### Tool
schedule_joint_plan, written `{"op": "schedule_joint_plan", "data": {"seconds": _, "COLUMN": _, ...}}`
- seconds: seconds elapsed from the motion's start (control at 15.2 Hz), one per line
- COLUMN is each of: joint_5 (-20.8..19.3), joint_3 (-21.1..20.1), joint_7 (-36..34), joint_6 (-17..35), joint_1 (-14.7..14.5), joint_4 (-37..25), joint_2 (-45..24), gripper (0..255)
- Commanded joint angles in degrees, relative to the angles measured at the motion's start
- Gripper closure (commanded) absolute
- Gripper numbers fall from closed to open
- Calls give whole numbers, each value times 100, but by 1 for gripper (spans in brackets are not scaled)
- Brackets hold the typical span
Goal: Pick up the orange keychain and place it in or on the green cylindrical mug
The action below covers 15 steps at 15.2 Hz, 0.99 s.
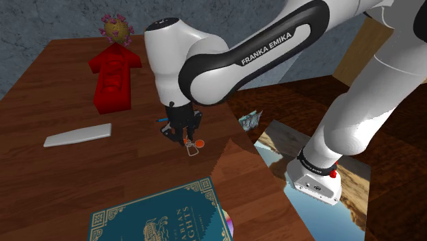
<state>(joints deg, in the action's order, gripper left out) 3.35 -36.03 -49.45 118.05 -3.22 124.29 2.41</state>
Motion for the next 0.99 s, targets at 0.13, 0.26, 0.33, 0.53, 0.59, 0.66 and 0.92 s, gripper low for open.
{"op": "schedule_joint_plan", "data": {"seconds": 0.13, "joint_5": 77, "joint_3": 12, "joint_7": 36, "joint_6": -316, "joint_1": -1, "joint_4": -203, "joint_2": 134, "gripper": 255}}
{"op": "schedule_joint_plan", "data": {"seconds": 0.26, "joint_5": 111, "joint_3": 25, "joint_7": 61, "joint_6": -470, "joint_1": 3, "joint_4": -302, "joint_2": 199, "gripper": 255}}
{"op": "schedule_joint_plan", "data": {"seconds": 0.33, "joint_5": 126, "joint_3": 31, "joint_7": 72, "joint_6": -547, "joint_1": 4, "joint_4": -354, "joint_2": 229, "gripper": 255}}
{"op": "schedule_joint_plan", "data": {"seconds": 0.53, "joint_5": 165, "joint_3": 51, "joint_7": 100, "joint_6": -778, "joint_1": 10, "joint_4": -516, "joint_2": 309, "gripper": 255}}
{"op": "schedule_joint_plan", "data": {"seconds": 0.59, "joint_5": 176, "joint_3": 57, "joint_7": 108, "joint_6": -855, "joint_1": 12, "joint_4": -573, "joint_2": 333, "gripper": 255}}
{"op": "schedule_joint_plan", "data": {"seconds": 0.66, "joint_5": 186, "joint_3": 64, "joint_7": 115, "joint_6": -932, "joint_1": 14, "joint_4": -631, "joint_2": 356, "gripper": 255}}
{"op": "schedule_joint_plan", "data": {"seconds": 0.92, "joint_5": 216, "joint_3": 89, "joint_7": 137, "joint_6": -1239, "joint_1": 22, "joint_4": -874, "joint_2": 431, "gripper": 255}}
